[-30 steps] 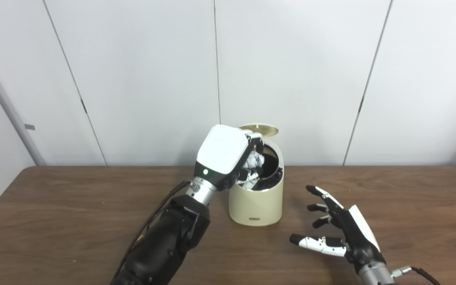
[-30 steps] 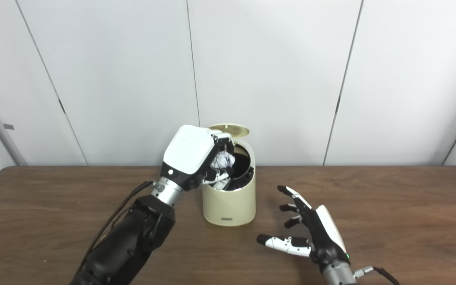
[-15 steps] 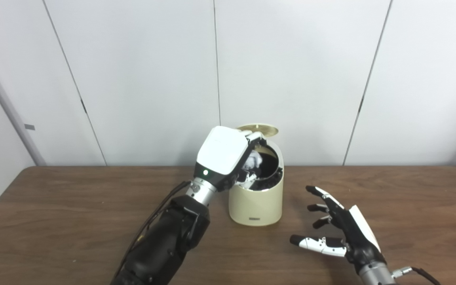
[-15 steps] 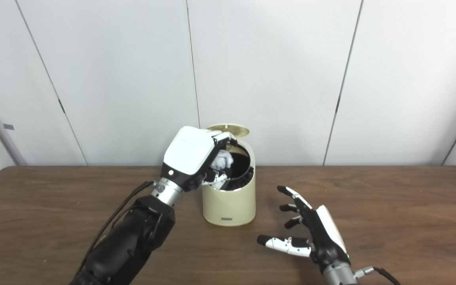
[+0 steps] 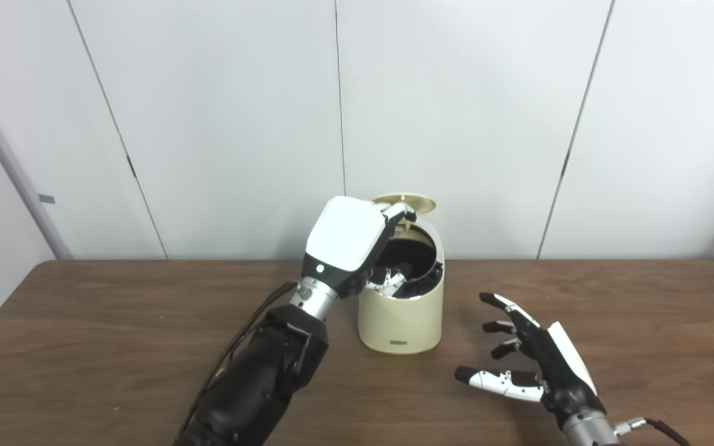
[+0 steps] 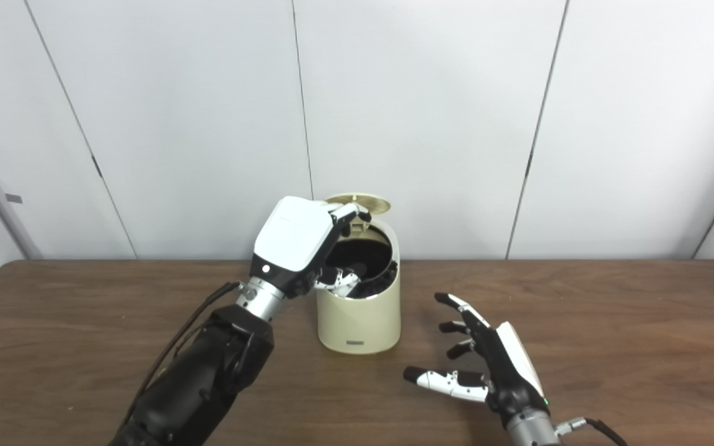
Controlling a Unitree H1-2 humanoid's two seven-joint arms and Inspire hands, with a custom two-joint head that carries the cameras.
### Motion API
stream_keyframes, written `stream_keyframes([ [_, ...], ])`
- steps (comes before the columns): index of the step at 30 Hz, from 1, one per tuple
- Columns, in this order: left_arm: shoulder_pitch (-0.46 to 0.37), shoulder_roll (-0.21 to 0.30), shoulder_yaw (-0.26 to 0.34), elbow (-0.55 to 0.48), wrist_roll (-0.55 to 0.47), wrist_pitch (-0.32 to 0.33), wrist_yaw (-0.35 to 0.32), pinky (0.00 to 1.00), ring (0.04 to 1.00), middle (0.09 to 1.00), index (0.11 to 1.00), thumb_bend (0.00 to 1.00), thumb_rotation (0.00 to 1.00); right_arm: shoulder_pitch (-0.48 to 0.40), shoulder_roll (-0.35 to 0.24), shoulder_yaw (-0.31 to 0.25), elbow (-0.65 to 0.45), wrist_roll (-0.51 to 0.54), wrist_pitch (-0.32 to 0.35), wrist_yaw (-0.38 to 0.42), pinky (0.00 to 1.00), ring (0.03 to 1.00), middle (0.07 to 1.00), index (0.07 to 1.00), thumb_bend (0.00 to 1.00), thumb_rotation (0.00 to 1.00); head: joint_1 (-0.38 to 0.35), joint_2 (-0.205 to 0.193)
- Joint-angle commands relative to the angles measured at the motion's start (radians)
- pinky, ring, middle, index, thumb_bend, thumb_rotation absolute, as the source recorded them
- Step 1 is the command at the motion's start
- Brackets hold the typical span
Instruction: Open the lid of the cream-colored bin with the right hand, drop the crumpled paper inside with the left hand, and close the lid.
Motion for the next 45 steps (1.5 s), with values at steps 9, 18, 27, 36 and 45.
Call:
stream_keyframes([
  [9, -0.010, 0.000, 0.039, -0.067, -0.103, -0.067, 0.022, 0.29, 0.382, 0.463, 0.560, 0.60, 0.03, -0.035, -0.002, -0.004, -0.036, 0.007, -0.043, -0.013, 0.59, 0.773, 0.902, 0.853, 0.67, 0.32, 0.004, -0.006],
  [18, 0.157, -0.020, 0.190, -0.225, -0.417, -0.239, 0.018, 0.35, 0.415, 0.462, 0.518, 0.52, 0.00, -0.071, -0.020, -0.035, -0.014, 0.031, -0.090, -0.023, 0.64, 0.763, 0.880, 0.844, 0.69, 0.38, -0.004, -0.014],
  [27, 0.371, -0.026, 0.348, -0.407, -0.802, -0.225, -0.130, 0.42, 0.596, 0.697, 0.713, 0.66, 0.08, -0.140, -0.070, -0.042, 0.007, 0.031, -0.118, -0.010, 0.63, 0.787, 0.871, 0.846, 0.70, 0.42, 0.002, -0.027],
  [36, 0.489, -0.020, 0.420, -0.433, -0.900, -0.171, -0.219, 0.58, 0.702, 0.773, 0.809, 0.67, 0.15, -0.235, -0.099, -0.033, 0.010, 0.025, -0.113, 0.019, 0.74, 0.835, 0.934, 0.828, 0.74, 0.44, 0.011, -0.035],
  [45, 0.532, -0.020, 0.420, -0.371, -0.867, -0.176, -0.237, 0.58, 0.707, 0.757, 0.799, 0.69, 0.14, -0.388, -0.141, 0.030, 0.018, -0.075, -0.117, 0.060, 0.67, 0.798, 0.841, 0.820, 0.71, 0.44, 0.015, -0.042],
])
